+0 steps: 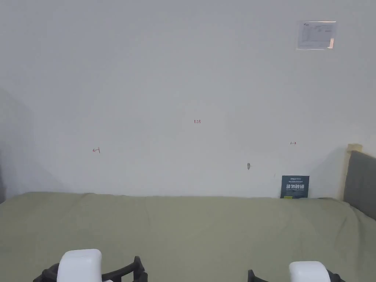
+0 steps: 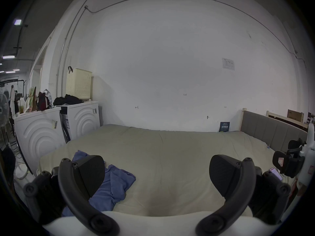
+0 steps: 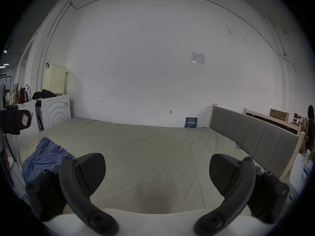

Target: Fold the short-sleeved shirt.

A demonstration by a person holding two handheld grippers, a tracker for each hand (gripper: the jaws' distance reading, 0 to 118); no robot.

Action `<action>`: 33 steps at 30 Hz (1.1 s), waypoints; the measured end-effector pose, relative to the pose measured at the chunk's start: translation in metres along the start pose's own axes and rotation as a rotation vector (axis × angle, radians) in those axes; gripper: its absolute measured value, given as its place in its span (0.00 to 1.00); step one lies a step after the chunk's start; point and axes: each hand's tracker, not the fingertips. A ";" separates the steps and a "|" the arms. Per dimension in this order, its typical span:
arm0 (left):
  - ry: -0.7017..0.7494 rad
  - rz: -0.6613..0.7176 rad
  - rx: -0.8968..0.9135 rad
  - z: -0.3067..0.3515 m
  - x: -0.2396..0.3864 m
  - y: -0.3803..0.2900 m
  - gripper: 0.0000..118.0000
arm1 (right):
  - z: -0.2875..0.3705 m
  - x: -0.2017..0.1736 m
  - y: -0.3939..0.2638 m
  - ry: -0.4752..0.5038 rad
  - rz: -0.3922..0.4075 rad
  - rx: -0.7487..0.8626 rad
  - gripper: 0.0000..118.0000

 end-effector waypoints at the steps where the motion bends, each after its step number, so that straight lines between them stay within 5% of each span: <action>1: 0.005 -0.001 0.001 0.000 0.001 0.000 1.00 | 0.000 0.000 0.000 -0.001 -0.001 0.001 1.00; 13: -0.027 -0.019 -0.051 -0.002 0.003 -0.005 1.00 | -0.003 0.004 -0.004 0.029 -0.027 -0.038 0.95; 14: -0.040 -0.030 -0.043 -0.001 0.004 -0.006 0.97 | -0.002 0.002 -0.004 0.031 -0.028 -0.043 0.84; 16: -0.028 -0.051 -0.048 0.000 0.005 -0.008 0.76 | -0.002 0.000 -0.004 0.013 -0.023 -0.043 0.17; 17: -0.030 -0.049 -0.049 0.000 0.005 -0.008 0.24 | -0.003 -0.001 -0.005 -0.038 -0.015 -0.046 0.00; 18: -0.029 -0.040 -0.053 -0.003 0.004 -0.009 0.00 | -0.001 0.002 -0.006 -0.019 -0.032 -0.038 0.00; 33: -0.062 0.004 -0.092 -0.004 -0.006 -0.005 0.00 | -0.007 0.016 -0.007 -0.037 -0.028 -0.082 0.00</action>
